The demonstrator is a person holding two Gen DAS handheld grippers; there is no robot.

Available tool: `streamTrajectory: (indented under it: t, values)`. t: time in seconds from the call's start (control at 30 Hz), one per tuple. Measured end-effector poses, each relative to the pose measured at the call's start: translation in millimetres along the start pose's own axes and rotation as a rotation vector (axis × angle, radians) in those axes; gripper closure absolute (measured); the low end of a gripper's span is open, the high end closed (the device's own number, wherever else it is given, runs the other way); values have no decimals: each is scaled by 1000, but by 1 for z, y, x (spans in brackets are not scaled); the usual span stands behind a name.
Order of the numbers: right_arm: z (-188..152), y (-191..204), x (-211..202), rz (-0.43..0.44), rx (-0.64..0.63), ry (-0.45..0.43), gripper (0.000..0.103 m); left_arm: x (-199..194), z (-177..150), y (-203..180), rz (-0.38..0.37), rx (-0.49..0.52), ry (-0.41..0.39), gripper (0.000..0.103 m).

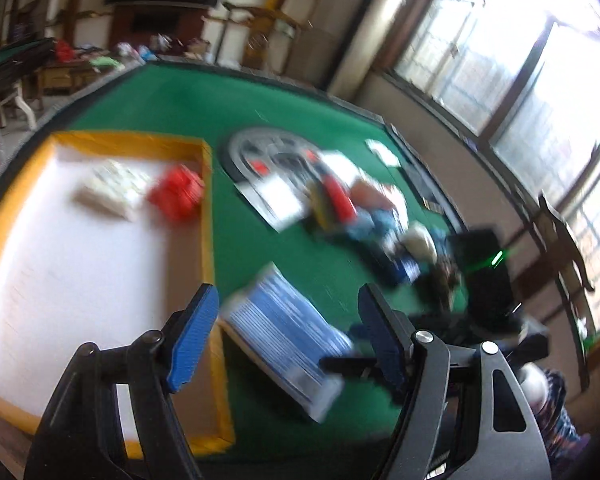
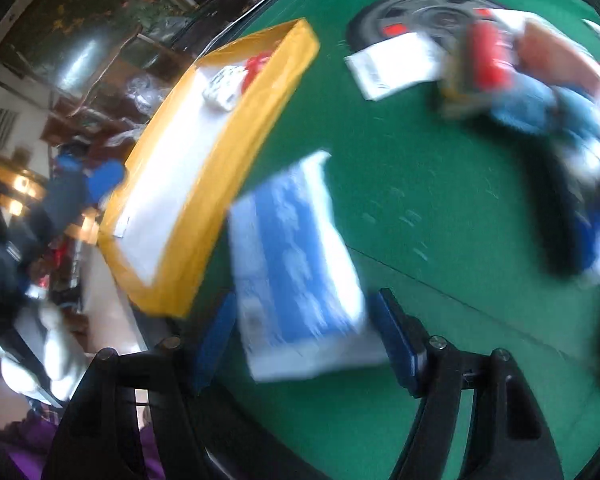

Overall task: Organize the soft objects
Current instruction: 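Release the tissue pack and red bag into the box with both grippers, then grasp the blue wet-wipe pack with the left gripper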

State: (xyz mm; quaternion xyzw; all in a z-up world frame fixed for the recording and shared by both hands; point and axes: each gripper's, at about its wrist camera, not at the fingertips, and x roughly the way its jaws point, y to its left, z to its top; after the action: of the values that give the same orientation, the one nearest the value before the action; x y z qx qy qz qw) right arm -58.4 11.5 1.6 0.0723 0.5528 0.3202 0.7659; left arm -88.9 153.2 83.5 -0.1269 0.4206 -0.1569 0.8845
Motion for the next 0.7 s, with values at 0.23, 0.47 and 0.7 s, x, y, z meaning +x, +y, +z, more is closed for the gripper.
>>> streamTrajectory:
  t: [0.23,0.47,0.7]
  values:
    - [-23,-45,-66,-45,75,-223,36,42,-32,-34,107,31,135,31]
    - [-37,-70,-88,11,167,-326,36,67,-31,-34,203,-44,165,30]
    - [-61,-87,-123,-13,212,-436,36,91,-22,-57,231,51,145,25]
